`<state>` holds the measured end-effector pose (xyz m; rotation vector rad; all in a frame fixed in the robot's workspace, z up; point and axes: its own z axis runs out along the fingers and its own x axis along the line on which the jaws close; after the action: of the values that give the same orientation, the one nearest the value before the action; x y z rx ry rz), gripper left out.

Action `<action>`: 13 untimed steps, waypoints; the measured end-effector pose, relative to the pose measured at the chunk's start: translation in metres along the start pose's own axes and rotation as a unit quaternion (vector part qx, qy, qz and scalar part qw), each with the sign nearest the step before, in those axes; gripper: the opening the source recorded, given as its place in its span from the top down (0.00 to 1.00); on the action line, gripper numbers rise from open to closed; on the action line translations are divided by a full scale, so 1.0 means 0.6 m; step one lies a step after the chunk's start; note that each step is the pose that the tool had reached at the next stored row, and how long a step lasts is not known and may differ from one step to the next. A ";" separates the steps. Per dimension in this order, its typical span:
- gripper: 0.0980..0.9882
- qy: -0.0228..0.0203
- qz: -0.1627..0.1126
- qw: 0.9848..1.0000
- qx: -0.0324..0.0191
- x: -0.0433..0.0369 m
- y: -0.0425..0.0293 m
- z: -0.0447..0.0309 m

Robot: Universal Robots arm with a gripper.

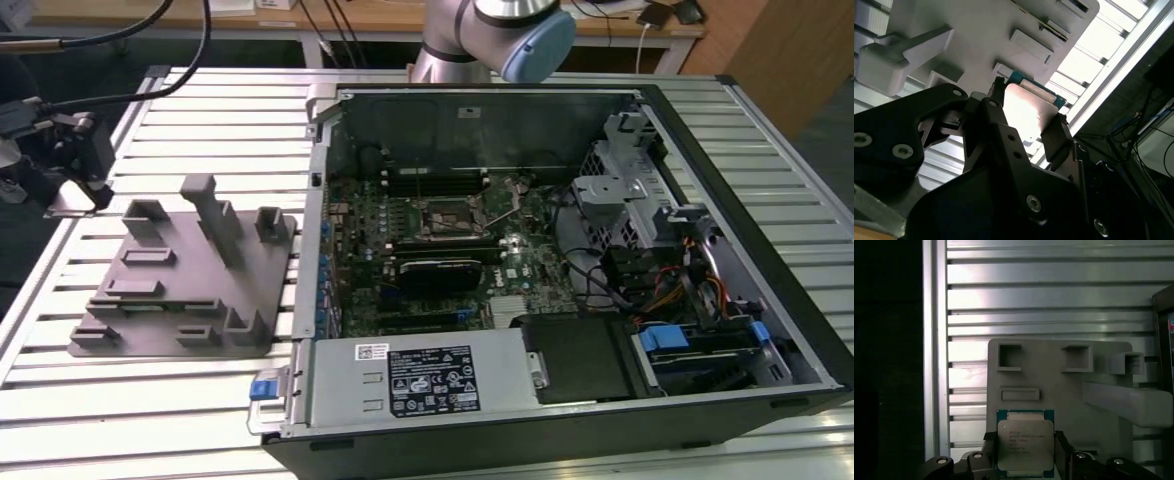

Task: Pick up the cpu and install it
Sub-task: 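Pick up the cpu and move it towards the insertion slot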

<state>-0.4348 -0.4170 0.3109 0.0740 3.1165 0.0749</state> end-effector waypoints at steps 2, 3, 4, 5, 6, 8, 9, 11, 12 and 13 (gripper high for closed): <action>0.50 0.000 0.000 1.000 0.000 0.000 0.000 -0.009; 0.50 0.000 0.000 1.000 0.000 0.000 0.001 -0.014; 0.50 -0.001 0.000 1.000 0.000 0.000 0.001 -0.019; 0.50 -0.001 0.000 1.000 0.000 -0.001 0.001 -0.023; 0.50 -0.001 0.000 1.000 0.000 -0.001 0.001 -0.028; 0.50 -0.001 0.000 1.000 0.000 -0.001 0.002 -0.038; 0.50 -0.002 0.000 1.000 0.000 -0.001 0.002 -0.043; 0.50 -0.002 0.000 1.000 0.000 -0.001 0.003 -0.052; 0.50 -0.002 0.000 1.000 0.000 -0.001 0.003 -0.057; 0.50 -0.002 0.000 1.000 0.000 -0.001 0.003 -0.062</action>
<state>-0.4348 -0.4170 0.3480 0.0736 3.1118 0.0750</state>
